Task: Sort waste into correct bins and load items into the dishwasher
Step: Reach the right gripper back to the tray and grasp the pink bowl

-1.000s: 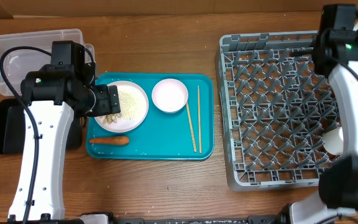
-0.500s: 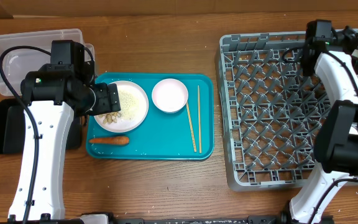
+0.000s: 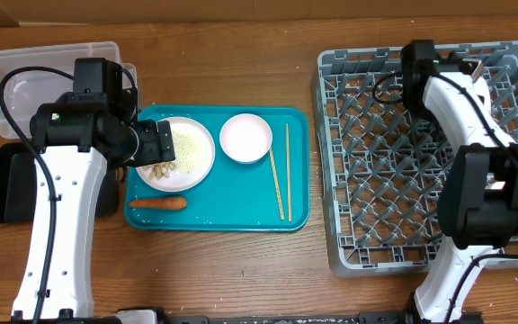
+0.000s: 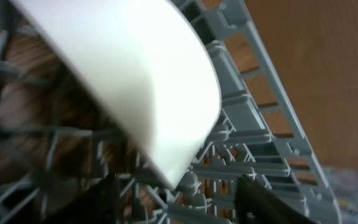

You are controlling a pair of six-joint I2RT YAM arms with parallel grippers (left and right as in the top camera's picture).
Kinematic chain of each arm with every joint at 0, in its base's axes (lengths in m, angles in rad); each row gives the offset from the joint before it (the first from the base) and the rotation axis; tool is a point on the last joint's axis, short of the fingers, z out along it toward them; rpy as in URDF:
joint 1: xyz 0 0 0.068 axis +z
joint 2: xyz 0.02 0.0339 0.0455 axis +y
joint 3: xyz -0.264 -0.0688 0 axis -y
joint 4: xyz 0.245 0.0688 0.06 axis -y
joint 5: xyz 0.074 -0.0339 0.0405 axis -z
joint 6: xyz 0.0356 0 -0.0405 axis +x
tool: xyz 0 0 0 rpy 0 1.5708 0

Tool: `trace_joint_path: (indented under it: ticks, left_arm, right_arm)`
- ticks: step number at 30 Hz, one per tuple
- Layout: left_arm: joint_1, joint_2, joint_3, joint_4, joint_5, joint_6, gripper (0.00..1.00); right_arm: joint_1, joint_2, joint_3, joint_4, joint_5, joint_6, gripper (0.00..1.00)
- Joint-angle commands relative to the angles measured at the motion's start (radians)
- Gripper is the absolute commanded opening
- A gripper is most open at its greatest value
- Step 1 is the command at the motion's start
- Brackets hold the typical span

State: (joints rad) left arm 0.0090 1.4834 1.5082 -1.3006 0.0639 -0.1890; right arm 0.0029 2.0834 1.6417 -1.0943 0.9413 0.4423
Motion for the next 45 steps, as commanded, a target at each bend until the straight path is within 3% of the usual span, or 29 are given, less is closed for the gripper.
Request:
trace_joint_path:
  ticks: [1, 6, 10, 15, 24, 34, 37, 39, 44, 45]
  left_arm:
    - [0.004, 0.000, 0.012, 0.003, 0.008, -0.018, 0.91]
    - [0.004, 0.000, 0.012, 0.003, 0.008, -0.018, 0.91]
    - [0.004, 0.000, 0.012, 0.003, 0.008, -0.018, 0.92]
    - [0.004, 0.000, 0.012, 0.003, 0.008, -0.018, 0.93]
    - [0.004, 0.000, 0.012, 0.003, 0.008, -0.018, 0.94]
    - [0.004, 0.000, 0.012, 0.003, 0.008, -0.018, 0.95]
    - [0.004, 0.000, 0.012, 0.003, 0.007, -0.018, 0.95]
    - [0.004, 0.000, 0.012, 0.003, 0.007, -0.018, 0.95]
    - [0.004, 0.000, 0.012, 0.002, 0.008, -0.018, 0.95]
    - [0.004, 0.000, 0.012, 0.002, 0.007, -0.018, 0.95]
  right_arm:
    - [0.032, -0.098, 0.003, -0.003, -0.047, 0.026, 0.68]
    - [0.103, -0.249, 0.029, 0.008, -0.198, -0.003, 0.80]
    - [0.175, -0.335, 0.048, 0.062, -0.595, -0.169, 0.82]
    - [0.289, -0.330, 0.042, 0.108, -1.063, -0.183, 0.80]
    - [0.475, -0.169, 0.031, 0.172, -1.057, -0.171, 0.75]
    - [0.525, 0.035, 0.031, 0.242, -1.051, -0.041, 0.67]
    - [0.534, 0.075, 0.031, 0.265, -1.074, -0.042, 0.62]
    - [0.540, 0.089, 0.031, 0.272, -1.075, -0.041, 0.53]
    - [0.544, 0.093, 0.037, 0.277, -1.074, -0.042, 0.08]
    - [0.543, 0.093, 0.044, 0.274, -1.073, -0.042, 0.04]
